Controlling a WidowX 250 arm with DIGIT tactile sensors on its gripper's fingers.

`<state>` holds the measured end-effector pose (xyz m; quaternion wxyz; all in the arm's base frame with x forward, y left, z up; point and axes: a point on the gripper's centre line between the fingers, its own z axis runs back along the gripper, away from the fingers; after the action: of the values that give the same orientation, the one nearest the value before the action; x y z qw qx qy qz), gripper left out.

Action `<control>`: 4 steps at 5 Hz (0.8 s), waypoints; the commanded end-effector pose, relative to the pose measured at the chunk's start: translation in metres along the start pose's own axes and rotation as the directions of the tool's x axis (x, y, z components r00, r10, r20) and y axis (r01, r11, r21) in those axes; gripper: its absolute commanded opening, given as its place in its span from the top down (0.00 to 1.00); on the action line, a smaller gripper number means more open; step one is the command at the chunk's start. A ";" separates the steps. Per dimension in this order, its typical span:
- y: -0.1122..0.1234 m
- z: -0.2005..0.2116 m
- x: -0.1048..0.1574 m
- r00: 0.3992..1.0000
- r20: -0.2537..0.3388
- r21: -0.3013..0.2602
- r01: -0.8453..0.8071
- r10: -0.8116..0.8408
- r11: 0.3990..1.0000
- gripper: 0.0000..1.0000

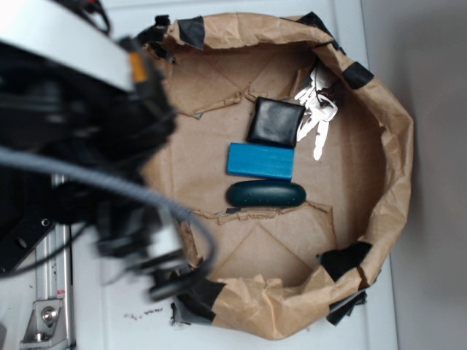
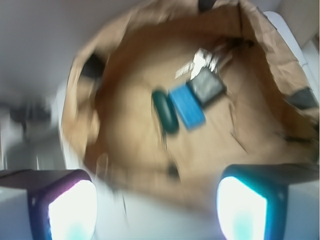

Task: Grab the plastic pickle.

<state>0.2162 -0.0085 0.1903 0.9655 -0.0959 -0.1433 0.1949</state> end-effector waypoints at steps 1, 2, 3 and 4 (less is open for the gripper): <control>0.002 -0.042 0.041 0.968 0.125 0.001 -0.221 0.220 0.975 0.00; 0.002 -0.042 0.041 0.968 0.125 0.001 -0.221 0.220 0.975 0.00; 0.002 -0.042 0.041 0.968 0.125 0.001 -0.221 0.220 0.975 0.00; 0.006 -0.092 0.032 0.949 0.061 0.164 -0.315 0.309 0.935 0.00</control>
<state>0.2671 -0.0104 0.0889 0.9279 -0.0204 -0.1008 0.3584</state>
